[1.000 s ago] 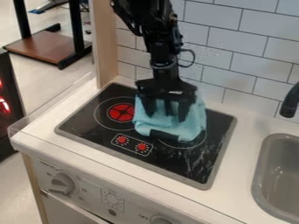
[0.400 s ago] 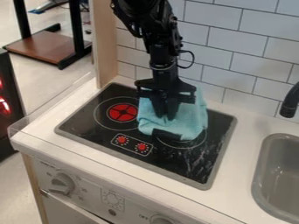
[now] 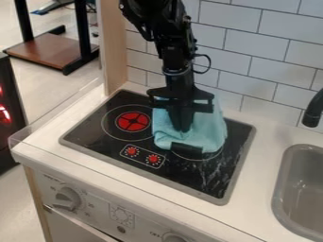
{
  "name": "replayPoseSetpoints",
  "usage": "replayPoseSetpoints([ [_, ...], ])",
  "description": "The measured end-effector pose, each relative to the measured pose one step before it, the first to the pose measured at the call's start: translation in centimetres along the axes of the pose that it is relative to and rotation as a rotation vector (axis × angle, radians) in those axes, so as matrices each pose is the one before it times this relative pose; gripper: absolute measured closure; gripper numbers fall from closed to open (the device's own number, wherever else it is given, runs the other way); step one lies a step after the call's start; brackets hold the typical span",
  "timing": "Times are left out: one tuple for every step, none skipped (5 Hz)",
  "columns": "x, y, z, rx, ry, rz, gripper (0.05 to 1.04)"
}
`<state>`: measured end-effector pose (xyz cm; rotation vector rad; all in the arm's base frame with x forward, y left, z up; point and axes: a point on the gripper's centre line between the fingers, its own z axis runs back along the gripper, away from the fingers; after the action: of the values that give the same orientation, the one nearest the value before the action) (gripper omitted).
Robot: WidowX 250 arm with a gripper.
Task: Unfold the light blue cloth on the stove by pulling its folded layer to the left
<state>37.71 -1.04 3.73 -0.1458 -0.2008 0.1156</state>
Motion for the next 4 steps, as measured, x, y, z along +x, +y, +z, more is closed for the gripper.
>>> replayPoseSetpoints([
  [1.22, 2.044, 2.08, -0.0224, -0.0294, 0.0569, 1.032],
  [1.02, 2.2, 1.567, -0.0132, -0.021, 0.0632, 1.032],
  [0.479, 1.979, 0.757, 0.0108, -0.0067, 0.0424, 1.032],
  [0.097, 3.126, 0.572, 0.0341, -0.0028, 0.0632, 1.032],
])
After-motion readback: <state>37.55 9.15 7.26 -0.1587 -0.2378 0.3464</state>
